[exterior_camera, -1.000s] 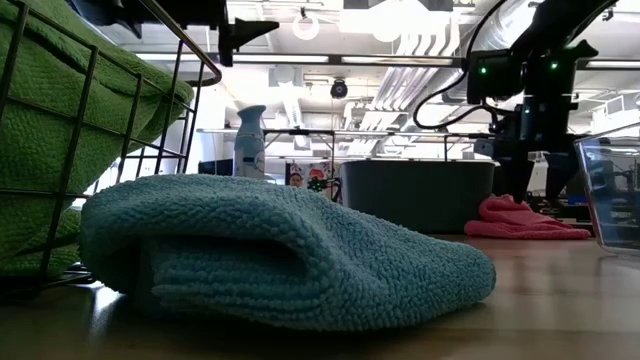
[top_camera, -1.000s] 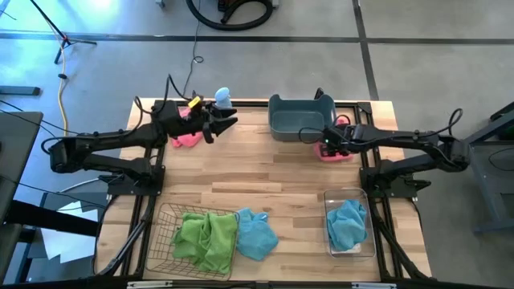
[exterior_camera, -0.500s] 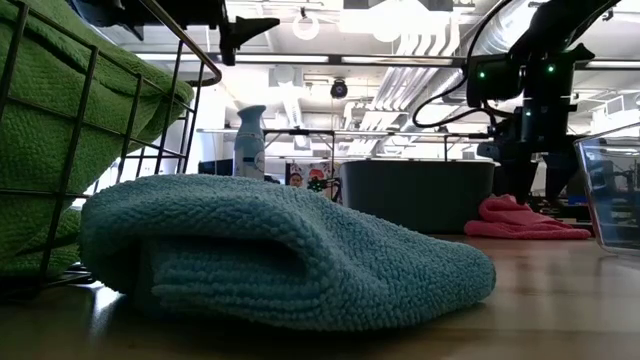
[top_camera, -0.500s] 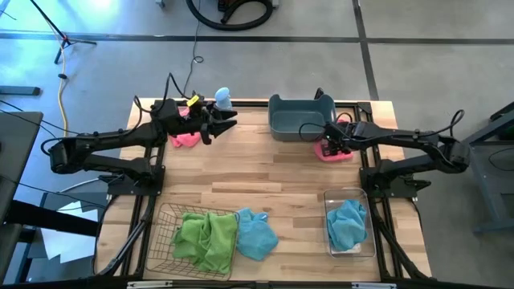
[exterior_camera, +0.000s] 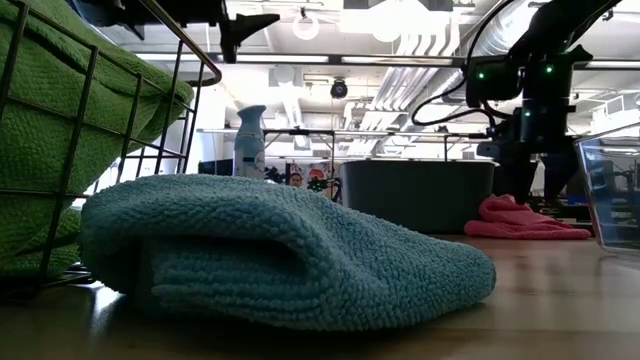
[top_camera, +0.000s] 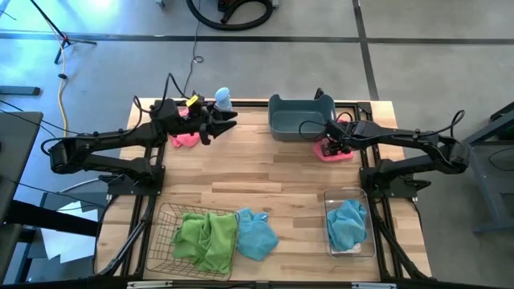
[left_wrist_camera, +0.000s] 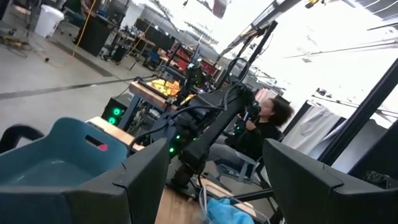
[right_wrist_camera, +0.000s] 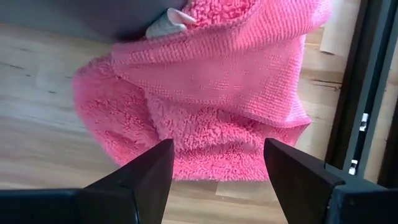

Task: Sort microfiber towel by color & place in baskets
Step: Put the pink towel into the dark blue bin

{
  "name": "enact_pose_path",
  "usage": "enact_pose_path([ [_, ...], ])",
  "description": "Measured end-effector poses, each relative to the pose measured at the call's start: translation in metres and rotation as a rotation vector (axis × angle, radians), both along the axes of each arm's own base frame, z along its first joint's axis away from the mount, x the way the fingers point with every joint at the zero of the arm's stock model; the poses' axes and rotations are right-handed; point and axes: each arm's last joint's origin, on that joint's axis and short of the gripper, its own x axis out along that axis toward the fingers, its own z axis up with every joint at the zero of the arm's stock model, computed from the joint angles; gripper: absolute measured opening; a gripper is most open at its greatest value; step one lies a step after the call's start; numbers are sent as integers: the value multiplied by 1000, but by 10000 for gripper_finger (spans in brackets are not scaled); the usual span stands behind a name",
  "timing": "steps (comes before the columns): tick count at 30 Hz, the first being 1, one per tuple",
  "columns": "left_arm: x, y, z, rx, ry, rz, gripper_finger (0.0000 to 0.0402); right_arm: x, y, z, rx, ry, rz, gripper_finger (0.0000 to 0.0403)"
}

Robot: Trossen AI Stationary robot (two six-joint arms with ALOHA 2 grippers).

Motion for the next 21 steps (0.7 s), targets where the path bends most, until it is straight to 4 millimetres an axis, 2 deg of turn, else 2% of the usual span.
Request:
enact_pose_path([
  [8, 0, 0, 1, 4, -6, 1, 245, 4, -3, 0, -45, -47, -55, 245],
  [13, 0, 0, 1, 4, -6, 6, 245, 11, -7, -10, -27, -23, -80, 245],
  [21, 0, 0, 1, 4, -6, 7, 245, 21, -12, -25, -37, 51, 20, 245],
])
